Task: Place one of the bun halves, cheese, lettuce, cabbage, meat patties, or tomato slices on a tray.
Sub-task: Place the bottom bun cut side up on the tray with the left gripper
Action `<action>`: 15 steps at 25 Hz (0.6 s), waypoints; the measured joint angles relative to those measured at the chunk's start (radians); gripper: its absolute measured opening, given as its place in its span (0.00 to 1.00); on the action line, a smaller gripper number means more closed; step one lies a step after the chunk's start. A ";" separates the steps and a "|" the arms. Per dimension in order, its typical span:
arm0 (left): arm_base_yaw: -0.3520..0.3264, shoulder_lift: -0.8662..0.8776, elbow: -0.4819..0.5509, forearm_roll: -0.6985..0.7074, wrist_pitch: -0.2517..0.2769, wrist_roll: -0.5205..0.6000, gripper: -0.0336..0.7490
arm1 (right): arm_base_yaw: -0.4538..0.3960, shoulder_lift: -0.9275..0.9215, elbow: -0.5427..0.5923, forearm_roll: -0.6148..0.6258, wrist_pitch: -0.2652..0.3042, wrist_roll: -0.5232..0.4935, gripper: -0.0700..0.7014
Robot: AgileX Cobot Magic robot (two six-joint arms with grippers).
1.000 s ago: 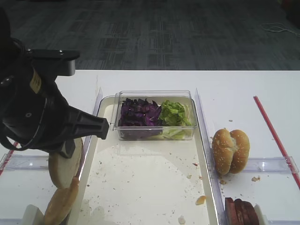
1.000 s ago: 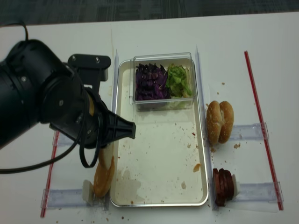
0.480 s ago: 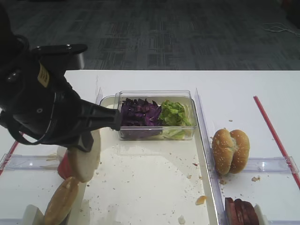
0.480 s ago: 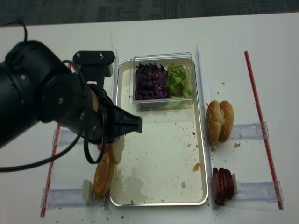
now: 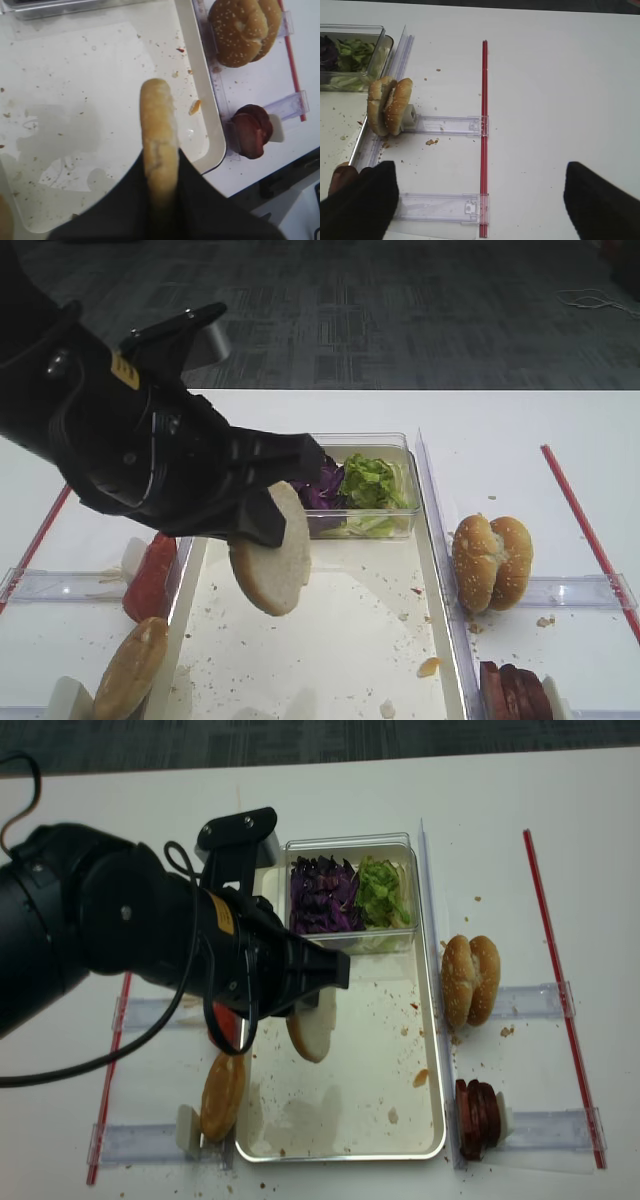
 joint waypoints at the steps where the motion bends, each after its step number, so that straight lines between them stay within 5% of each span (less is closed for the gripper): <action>1: 0.000 0.000 0.000 -0.021 -0.006 0.018 0.12 | 0.000 0.000 0.000 0.000 0.000 0.000 0.99; 15: 0.000 0.134 0.000 -0.081 -0.043 0.067 0.12 | 0.000 0.000 0.000 0.000 0.000 0.000 0.99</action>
